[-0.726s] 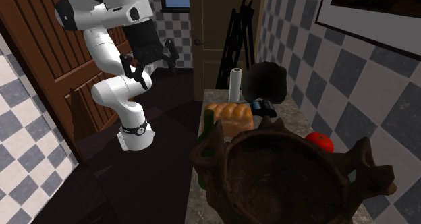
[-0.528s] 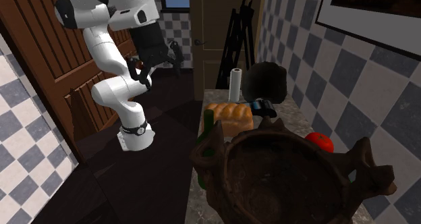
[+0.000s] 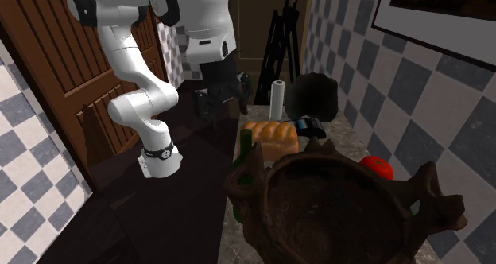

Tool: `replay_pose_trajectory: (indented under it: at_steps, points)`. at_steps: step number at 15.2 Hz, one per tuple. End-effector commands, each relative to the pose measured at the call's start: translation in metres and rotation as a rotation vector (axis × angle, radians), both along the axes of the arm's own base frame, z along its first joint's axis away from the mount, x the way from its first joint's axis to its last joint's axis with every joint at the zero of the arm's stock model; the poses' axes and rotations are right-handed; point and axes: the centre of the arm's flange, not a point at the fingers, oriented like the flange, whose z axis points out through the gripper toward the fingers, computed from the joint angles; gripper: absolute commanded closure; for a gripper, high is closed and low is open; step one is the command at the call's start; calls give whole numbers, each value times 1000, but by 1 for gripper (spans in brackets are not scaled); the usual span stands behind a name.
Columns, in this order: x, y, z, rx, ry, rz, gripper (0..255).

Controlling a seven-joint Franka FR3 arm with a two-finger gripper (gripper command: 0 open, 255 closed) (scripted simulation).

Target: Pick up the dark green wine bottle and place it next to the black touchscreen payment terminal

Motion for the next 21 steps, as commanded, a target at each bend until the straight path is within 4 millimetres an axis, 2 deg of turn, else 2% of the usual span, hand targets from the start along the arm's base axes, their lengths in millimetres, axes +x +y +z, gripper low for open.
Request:
replay_pose_trajectory:
  at_steps: [1,2,10,18,19,21]
  points:
    - [23,12,-11,-15,11,9,0]
    - [34,18,-17,-22,16,13,0]
    - [37,20,-57,-22,16,13,0]
    - [37,20,-56,-22,17,13,0]
    - [37,20,-56,-22,17,13,255]
    - [37,20,-56,-22,17,13,255]
